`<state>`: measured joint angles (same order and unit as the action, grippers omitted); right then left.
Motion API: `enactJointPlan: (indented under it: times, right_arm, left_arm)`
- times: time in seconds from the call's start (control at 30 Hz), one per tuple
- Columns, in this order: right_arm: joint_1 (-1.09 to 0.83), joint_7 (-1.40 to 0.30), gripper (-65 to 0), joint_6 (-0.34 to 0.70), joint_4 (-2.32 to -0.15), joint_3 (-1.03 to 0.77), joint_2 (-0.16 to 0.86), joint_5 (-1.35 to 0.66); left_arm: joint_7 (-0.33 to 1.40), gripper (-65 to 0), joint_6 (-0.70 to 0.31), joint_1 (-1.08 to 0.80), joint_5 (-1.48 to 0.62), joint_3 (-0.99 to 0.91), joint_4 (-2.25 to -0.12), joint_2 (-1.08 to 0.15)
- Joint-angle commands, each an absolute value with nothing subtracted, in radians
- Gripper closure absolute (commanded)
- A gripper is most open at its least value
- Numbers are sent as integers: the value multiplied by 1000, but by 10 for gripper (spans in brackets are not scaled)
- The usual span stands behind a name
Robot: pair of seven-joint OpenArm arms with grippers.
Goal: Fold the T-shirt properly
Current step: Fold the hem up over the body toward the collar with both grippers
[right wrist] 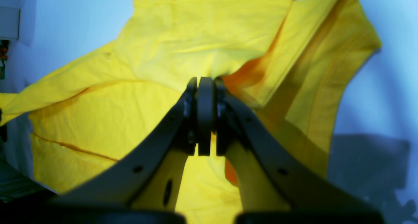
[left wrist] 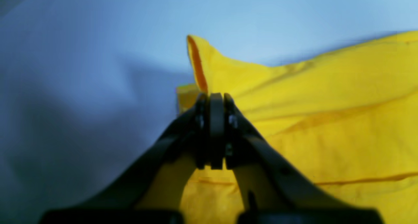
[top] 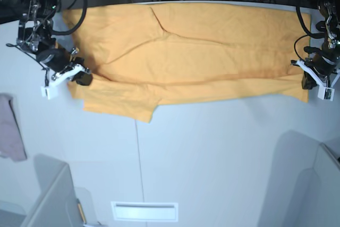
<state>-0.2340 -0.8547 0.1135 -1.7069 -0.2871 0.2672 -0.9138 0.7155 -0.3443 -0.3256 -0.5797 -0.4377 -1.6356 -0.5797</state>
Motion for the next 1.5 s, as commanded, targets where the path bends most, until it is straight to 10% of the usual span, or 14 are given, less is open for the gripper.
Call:
enactJointPlan:
  times: [0.0, 1.47]
  right_arm:
    - [-231, -852, 0, 120, -1725, -326, 283, -926]
    - [-420, -1092, 0, 77, -1963, -515, 202, -1006]
  left_arm:
    - [694, 0, -341, -326, -584, -447, -1661, -599]
    - [694, 0, -343, -558, -581, -509, -1764, -596]
